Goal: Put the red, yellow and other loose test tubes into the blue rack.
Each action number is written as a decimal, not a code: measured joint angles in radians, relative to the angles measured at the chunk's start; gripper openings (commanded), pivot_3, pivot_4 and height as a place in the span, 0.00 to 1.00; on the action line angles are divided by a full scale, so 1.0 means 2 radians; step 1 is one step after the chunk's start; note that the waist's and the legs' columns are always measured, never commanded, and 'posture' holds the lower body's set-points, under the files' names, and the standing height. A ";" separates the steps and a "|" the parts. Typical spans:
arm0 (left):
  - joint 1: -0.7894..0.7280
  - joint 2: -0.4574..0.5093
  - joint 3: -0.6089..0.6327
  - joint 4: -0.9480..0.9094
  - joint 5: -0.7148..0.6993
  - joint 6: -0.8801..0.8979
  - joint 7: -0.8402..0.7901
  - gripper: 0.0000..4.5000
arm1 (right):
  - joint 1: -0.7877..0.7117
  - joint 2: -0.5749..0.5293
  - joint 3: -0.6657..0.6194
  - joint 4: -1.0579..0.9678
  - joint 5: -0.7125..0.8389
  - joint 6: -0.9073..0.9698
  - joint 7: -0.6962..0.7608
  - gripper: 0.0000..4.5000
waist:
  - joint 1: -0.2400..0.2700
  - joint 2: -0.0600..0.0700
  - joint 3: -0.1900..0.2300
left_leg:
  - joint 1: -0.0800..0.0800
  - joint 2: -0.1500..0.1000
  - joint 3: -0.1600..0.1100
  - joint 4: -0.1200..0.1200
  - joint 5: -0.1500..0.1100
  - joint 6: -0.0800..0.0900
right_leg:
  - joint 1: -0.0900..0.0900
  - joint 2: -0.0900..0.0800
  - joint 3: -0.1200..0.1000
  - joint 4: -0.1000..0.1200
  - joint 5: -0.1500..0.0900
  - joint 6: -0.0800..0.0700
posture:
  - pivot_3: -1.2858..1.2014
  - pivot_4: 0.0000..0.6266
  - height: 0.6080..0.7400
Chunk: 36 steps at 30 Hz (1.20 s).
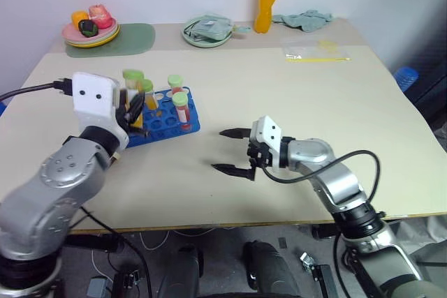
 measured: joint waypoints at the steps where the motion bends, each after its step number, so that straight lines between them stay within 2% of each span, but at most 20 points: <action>1: 0.000 -0.014 -0.026 0.021 0.046 -0.033 0.006 0.16 | 0.001 0.005 0.000 0.001 -0.001 0.001 -0.007 1.00 | 0.000 0.000 0.000 | 0.000 0.000 0.000 0.000 0.000 0.000 | 0.000 0.000 0.000 0.000 0.000 0.000 | 0.52 0.24 1.00; 3: 0.001 -0.061 -0.067 0.077 0.126 -0.100 0.021 0.16 | 0.002 0.013 0.000 0.001 -0.003 0.006 -0.019 1.00 | 0.000 0.000 0.000 | 0.000 0.000 0.000 0.000 0.000 0.000 | 0.000 0.000 0.000 0.000 0.000 0.000 | 0.52 0.24 1.00; 5: 0.002 -0.102 -0.082 0.118 0.169 -0.148 0.031 0.16 | 0.005 0.015 0.000 0.000 -0.003 0.010 -0.025 1.00 | -0.001 0.000 0.000 | 0.000 0.000 0.000 0.000 0.000 0.000 | 0.000 0.000 0.000 0.000 0.000 0.000 | 0.52 0.24 1.00; 10: 0.004 -0.159 -0.086 0.183 0.229 -0.225 0.026 0.16 | 0.015 0.014 0.000 -0.002 -0.003 0.018 -0.032 1.00 | -0.003 0.000 0.000 | 0.000 0.000 0.000 0.000 0.000 0.001 | -0.001 0.000 0.000 0.001 0.000 0.000 | 0.52 0.24 1.00; 17: -0.003 -0.187 -0.076 0.259 0.255 -0.292 -0.009 0.16 | 0.016 0.014 -0.001 -0.007 -0.001 0.030 -0.040 1.00 | -0.003 0.000 0.000 | 0.000 0.000 0.000 0.000 0.000 0.001 | 0.000 0.000 0.000 0.001 0.000 0.000 | 0.52 0.24 1.00; 36: -0.013 -0.241 -0.027 0.346 0.289 -0.408 -0.026 0.16 | 0.019 0.014 -0.003 -0.010 0.001 0.032 -0.046 1.00 | -0.002 0.000 0.000 | 0.000 0.000 0.000 0.000 0.000 0.001 | 0.000 0.000 0.000 0.001 0.000 0.000 | 0.52 0.24 1.00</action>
